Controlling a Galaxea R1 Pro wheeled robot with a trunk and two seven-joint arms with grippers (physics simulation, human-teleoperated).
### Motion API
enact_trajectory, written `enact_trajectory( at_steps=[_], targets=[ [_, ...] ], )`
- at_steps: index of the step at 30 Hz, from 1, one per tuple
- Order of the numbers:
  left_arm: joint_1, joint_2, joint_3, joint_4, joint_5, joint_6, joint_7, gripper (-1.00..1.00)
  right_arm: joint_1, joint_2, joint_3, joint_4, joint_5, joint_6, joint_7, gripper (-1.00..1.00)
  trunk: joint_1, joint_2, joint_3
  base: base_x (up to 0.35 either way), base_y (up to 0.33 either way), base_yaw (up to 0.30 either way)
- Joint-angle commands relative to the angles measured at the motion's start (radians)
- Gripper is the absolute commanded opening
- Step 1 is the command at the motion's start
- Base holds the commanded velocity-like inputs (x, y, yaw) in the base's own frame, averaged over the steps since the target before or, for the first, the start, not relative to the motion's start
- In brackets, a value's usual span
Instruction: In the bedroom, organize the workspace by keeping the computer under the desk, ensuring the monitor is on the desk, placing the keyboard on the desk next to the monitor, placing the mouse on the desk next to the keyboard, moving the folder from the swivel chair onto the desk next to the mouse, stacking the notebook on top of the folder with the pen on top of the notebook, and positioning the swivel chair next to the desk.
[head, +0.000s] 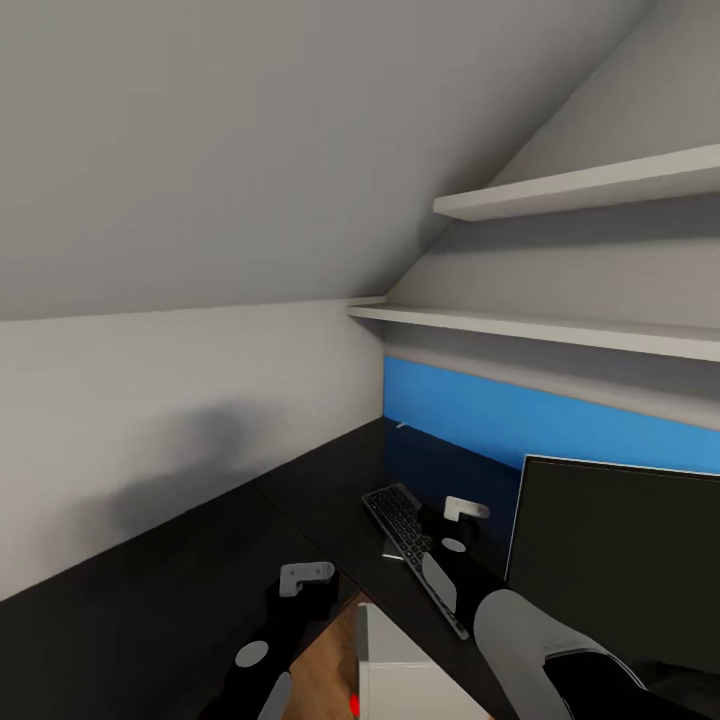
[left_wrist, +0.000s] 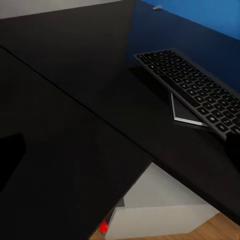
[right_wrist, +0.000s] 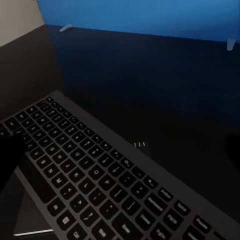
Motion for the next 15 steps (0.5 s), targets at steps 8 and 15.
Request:
enact_trajectory(
  at_steps=[8,15],
  targets=[
    [-0.001,0.001,-0.003,-0.001,0.009,0.003,0.008,1.00,-0.001,0.000,0.005,0.001,-0.010,-0.010,-0.004,1.00,0.000,-0.001,-0.001,-0.134,0.000,0.000],
    [-0.001,0.001,-0.004,-0.002,0.009,0.003,0.008,1.00,-0.001,0.000,0.005,0.002,-0.010,-0.010,-0.004,1.00,0.000,-0.001,-0.001,-0.311,0.000,0.000]
  ],
)
